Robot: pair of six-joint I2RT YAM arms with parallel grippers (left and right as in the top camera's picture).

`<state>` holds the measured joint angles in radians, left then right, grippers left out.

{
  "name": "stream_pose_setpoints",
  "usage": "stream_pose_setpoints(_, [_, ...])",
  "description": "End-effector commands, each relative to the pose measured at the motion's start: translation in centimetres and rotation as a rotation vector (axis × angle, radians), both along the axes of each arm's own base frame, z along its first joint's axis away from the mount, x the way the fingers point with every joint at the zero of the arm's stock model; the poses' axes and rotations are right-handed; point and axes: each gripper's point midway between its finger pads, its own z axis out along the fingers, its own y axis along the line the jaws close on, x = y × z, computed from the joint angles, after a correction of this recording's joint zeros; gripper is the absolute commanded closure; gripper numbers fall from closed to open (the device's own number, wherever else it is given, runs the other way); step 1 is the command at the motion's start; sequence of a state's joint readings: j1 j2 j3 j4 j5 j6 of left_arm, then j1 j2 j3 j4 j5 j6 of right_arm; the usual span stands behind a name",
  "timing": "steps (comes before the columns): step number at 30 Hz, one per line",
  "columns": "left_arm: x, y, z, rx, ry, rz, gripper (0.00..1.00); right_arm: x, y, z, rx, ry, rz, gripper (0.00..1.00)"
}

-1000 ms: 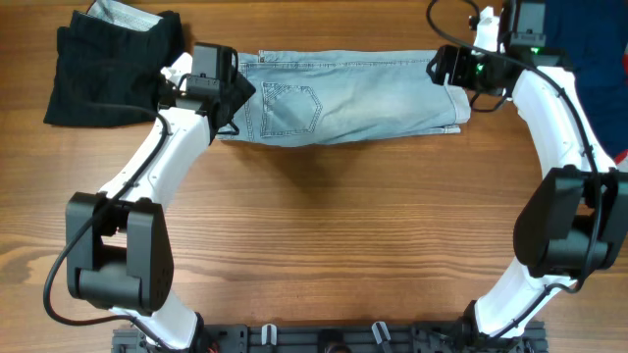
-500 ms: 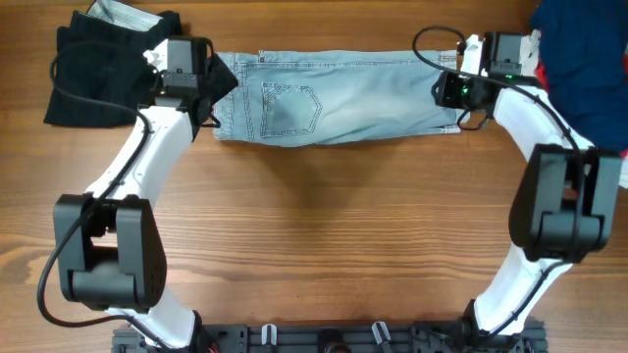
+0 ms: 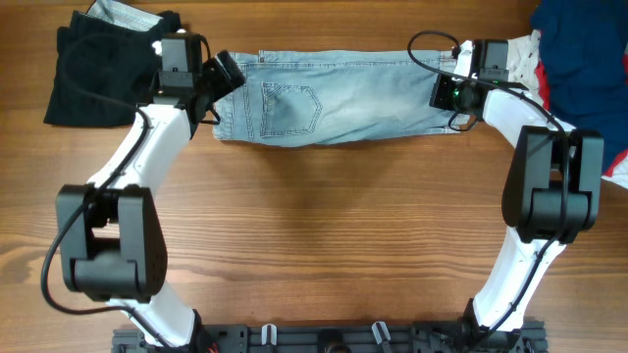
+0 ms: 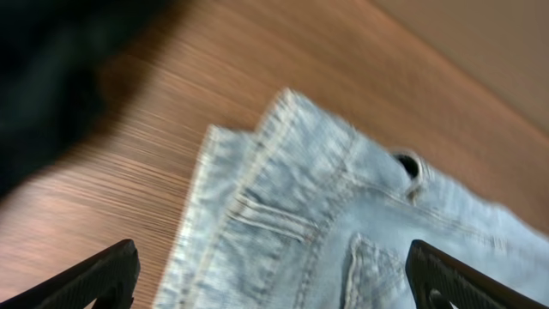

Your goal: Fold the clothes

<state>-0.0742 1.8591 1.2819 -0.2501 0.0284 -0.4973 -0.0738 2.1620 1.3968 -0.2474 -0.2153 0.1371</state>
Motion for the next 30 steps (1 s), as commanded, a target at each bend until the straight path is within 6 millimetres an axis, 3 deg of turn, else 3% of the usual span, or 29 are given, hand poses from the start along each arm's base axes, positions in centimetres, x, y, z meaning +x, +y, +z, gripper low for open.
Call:
stream_pose_setpoints(1, [-0.4,-1.3,-2.9,-0.054,0.060,-0.156,0.00,-2.1,-0.5,-4.5,-0.018,0.120,-0.021,0.96])
stream_pose_setpoints(11, [-2.1,1.3,-7.8,-0.110,0.184,-0.209,0.00,-2.3,-0.5,-4.6,-0.025,0.128,-0.013,0.96])
stream_pose_setpoints(22, [-3.6,-0.9,-13.0,-0.204,0.284,-0.292,0.09,-2.3,-0.5,-4.6,-0.025,0.127,-0.014,0.96])
stream_pose_setpoints(25, [-3.8,-1.3,-13.5,-0.219,0.297,-0.296,0.13,-2.2,-0.6,-4.5,-0.025,0.124,-0.015,0.96])
stream_pose_setpoints(30, [-3.3,-2.5,-13.3,-0.220,0.271,-0.328,0.32,-2.1,-0.6,-4.5,-0.024,0.117,-0.017,0.96])
